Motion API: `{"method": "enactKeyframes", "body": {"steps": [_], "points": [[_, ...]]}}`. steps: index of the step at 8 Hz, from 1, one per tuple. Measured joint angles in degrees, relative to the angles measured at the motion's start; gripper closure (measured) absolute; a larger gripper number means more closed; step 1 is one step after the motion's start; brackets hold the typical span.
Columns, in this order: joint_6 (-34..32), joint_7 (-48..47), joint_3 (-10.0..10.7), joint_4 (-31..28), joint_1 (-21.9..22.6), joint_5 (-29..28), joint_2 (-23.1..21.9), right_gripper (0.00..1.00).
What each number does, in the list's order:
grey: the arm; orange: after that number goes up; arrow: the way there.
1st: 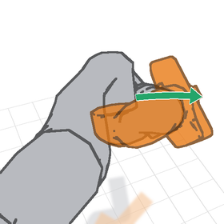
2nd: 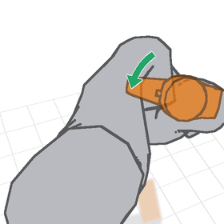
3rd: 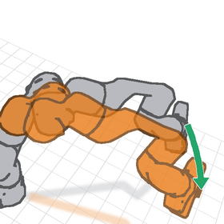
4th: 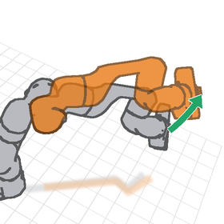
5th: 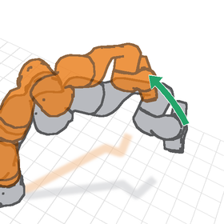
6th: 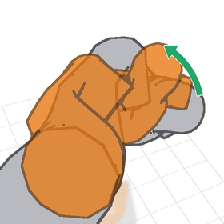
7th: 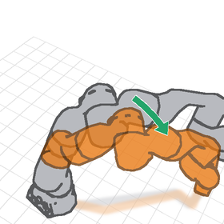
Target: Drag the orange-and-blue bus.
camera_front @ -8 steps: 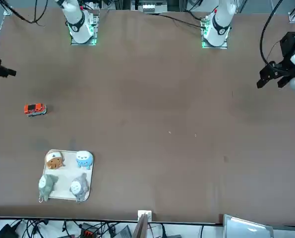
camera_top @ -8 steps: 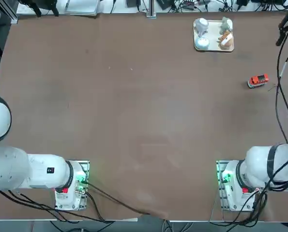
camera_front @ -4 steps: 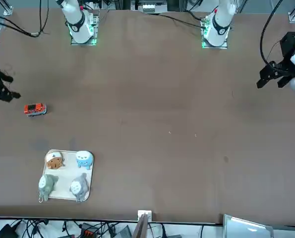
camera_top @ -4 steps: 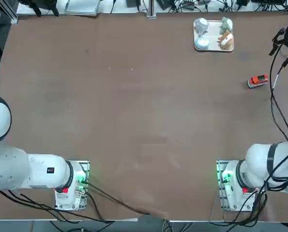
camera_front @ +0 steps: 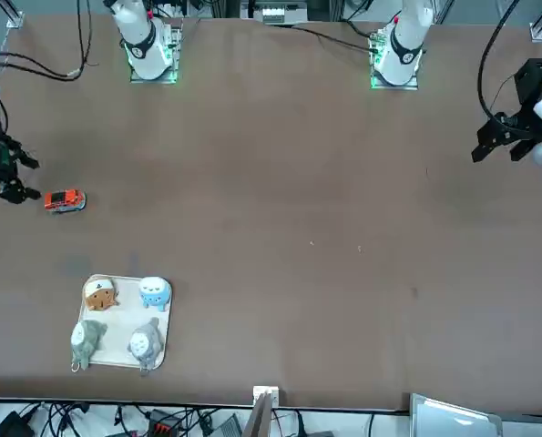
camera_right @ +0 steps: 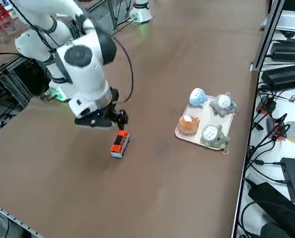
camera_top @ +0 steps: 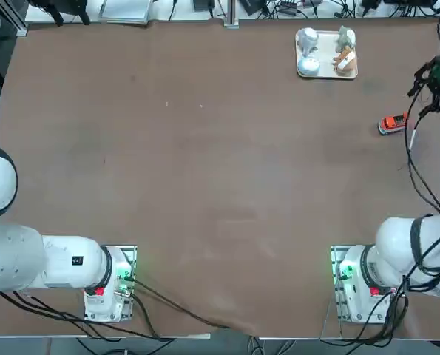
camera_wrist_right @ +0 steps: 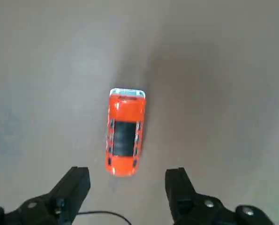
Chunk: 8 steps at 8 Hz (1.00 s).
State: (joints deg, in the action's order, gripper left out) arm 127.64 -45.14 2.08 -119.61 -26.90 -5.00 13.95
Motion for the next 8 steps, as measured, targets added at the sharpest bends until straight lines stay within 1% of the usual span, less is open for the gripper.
{"method": "enactKeyframes", "body": {"steps": [1, 2, 3, 8], "points": [[6.39, -1.62, -0.10, -3.48, 0.02, -0.56, 0.69, 0.02], [10.45, -2.73, -0.28, -5.53, 0.04, -0.62, 1.62, 0.02], [12.58, -3.23, -0.29, -6.20, 0.01, -0.65, 2.68, 0.02], [15.78, -3.60, -0.42, -6.22, 0.00, -0.91, 4.86, 0.02]]}}
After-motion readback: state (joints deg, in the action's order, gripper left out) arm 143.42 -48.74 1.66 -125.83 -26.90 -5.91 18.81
